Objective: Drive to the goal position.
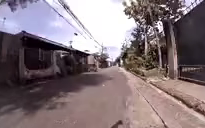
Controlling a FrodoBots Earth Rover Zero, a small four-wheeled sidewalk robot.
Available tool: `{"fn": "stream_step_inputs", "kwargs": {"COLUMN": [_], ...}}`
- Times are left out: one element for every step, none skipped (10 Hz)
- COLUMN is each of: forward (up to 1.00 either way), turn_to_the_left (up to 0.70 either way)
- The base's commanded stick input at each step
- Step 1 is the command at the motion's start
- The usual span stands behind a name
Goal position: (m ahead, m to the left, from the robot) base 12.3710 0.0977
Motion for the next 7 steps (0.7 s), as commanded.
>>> {"fn": "stream_step_inputs", "kwargs": {"forward": [0.70, 0.70, 0.70, 0.70, 0.70, 0.70, 0.70], "turn_to_the_left": [0.00, 0.00, 0.00, 0.00, 0.00, -0.27, -0.27]}}
